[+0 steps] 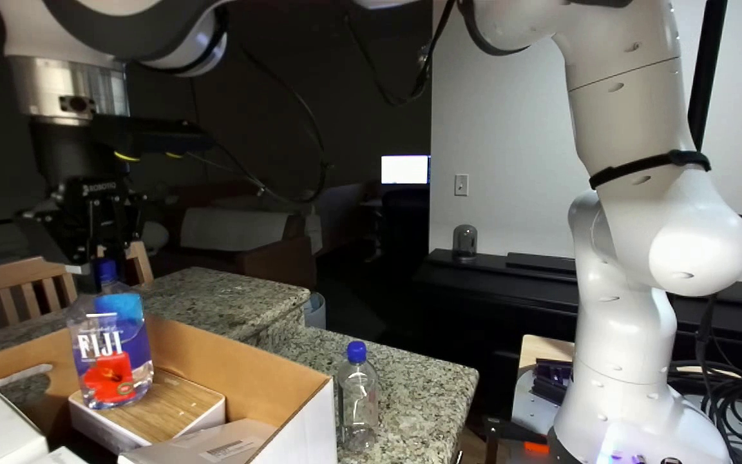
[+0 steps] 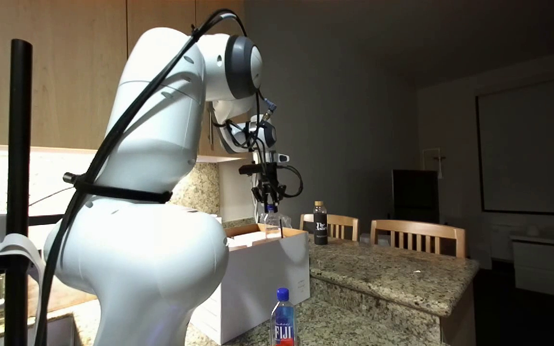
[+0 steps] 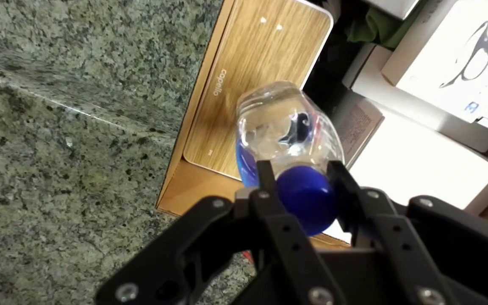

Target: Put the water bottles in the box.

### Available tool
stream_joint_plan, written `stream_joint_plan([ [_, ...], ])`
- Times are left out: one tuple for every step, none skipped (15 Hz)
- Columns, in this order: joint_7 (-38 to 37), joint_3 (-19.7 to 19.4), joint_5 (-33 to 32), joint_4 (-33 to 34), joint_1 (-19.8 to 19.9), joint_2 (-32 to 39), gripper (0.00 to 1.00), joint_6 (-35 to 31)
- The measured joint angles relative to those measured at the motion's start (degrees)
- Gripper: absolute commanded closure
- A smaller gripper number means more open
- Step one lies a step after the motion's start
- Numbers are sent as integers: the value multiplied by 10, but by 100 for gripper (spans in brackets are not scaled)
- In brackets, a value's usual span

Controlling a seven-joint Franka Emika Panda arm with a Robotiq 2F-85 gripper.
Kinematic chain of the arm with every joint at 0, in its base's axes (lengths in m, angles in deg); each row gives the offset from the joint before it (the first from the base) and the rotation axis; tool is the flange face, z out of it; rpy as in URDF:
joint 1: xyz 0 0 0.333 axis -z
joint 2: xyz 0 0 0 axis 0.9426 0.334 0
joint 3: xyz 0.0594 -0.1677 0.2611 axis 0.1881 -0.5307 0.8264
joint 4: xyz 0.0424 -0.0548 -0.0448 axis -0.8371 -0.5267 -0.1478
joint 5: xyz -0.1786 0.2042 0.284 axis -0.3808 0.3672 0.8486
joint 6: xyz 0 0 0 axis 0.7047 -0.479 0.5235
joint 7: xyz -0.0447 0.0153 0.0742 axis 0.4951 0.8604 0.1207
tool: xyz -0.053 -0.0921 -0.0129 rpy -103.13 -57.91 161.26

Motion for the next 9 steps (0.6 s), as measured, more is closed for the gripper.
stream_joint_plan([
  [0, -8, 1, 17, -3, 19, 85, 4],
  [0, -15, 2, 34, -6, 38, 85, 11],
  [0, -21, 4, 54, -7, 54, 85, 19],
  [0, -27, 7, 74, -8, 67, 40, 31],
  [0, -32, 11, 91, -9, 77, 39, 44],
  [0, -37, 17, 106, -10, 86, 35, 57],
  [0, -42, 21, 121, -11, 93, 28, 69],
  [0, -45, 24, 134, -12, 100, 22, 79],
  [0, -47, 28, 145, -12, 104, 15, 87],
])
